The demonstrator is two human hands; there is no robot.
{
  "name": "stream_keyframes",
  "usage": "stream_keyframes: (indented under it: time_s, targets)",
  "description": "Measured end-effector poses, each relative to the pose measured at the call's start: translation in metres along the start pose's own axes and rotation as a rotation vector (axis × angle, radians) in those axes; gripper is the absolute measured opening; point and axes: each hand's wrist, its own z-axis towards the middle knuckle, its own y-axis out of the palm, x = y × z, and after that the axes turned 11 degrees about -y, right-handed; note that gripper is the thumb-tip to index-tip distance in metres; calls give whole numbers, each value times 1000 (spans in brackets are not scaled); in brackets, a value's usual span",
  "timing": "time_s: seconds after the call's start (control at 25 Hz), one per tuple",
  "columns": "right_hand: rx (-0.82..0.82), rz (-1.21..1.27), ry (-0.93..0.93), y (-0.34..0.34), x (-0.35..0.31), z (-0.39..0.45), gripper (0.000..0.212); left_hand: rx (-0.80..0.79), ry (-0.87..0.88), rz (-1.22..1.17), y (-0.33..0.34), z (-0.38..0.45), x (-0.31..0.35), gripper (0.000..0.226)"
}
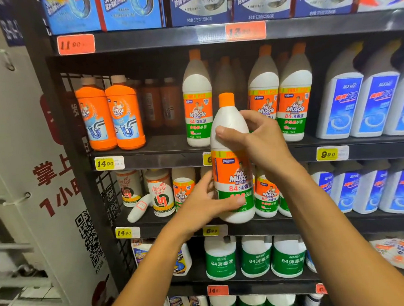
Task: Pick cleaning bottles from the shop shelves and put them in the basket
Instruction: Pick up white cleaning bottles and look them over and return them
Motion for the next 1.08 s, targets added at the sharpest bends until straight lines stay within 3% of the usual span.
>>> stream_keyframes:
  time_s: [0.12, 0.28, 0.44, 0.6, 0.8, 1.08]
  targets:
    - [60, -102, -17, 4, 4, 1, 53, 166, 62, 47, 10, 9, -2, 59]
    - [-194, -14, 2, -13, 12, 0, 52, 140, 35, 29, 0, 10, -5, 61]
    - [-311, 144, 118, -20, 29, -6, 70, 119, 28, 3, 1, 13, -5, 61]
    - [-175, 240, 127, -18, 39, -4, 69, 73, 10, -11, 0, 24, 2, 70]
    - [-26, 231, 75, -18, 36, 38, 45, 79, 43, -7, -5, 52, 41, 52]
    - [-4, 90, 62, -16, 34, 101, 28, 151, 38, -9, -17, 92, 95, 44]
